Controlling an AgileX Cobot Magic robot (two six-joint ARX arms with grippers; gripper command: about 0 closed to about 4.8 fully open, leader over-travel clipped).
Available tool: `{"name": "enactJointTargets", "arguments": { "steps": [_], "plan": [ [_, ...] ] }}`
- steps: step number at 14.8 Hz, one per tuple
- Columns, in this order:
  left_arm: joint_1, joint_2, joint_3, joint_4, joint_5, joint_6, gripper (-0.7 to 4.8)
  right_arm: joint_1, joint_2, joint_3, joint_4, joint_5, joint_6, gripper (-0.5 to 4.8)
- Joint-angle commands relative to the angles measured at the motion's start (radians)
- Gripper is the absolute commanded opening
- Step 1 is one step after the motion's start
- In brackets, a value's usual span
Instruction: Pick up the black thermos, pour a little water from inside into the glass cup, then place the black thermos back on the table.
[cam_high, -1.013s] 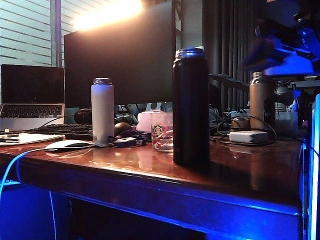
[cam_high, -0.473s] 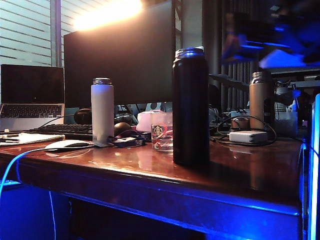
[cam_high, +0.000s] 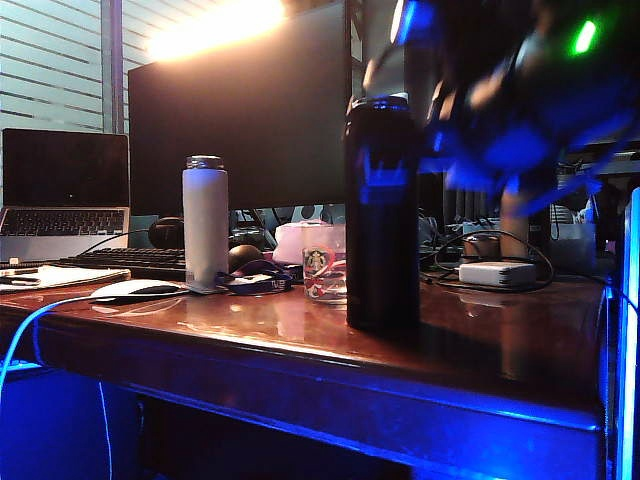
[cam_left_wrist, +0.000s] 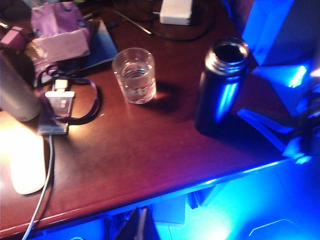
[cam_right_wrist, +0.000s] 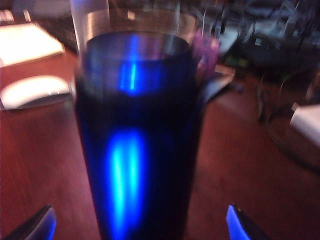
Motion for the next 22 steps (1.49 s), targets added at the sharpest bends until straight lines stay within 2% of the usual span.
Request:
{"name": "enactJointTargets", "arguments": {
  "steps": [1,7,11,18,22],
  "plan": [
    [0.000,-0.002,0.003,0.009,0.004,0.004,-0.03,-0.002,0.084,0.007,0.189,0.016,0.051,4.79],
    [0.000,-0.002,0.003,0.008,0.004,0.004,-0.03,-0.026,0.233,0.034,0.300,0.032,0.057,4.79],
    [0.000,-0.002,0.003,0.009,0.004,0.004,-0.03,-0.064,0.303,0.116,0.301,-0.032,0.069,4.79],
    [0.000,-0.001,0.003,0.009,0.004,0.004,-0.03,-0.106,0.387,0.165,0.297,-0.116,0.069,4.79],
    [0.000,-0.001,0.003,0.009,0.004,0.004,-0.03,-0.107,0.394,0.176,0.295,-0.115,0.069,4.79]
  ]
}}
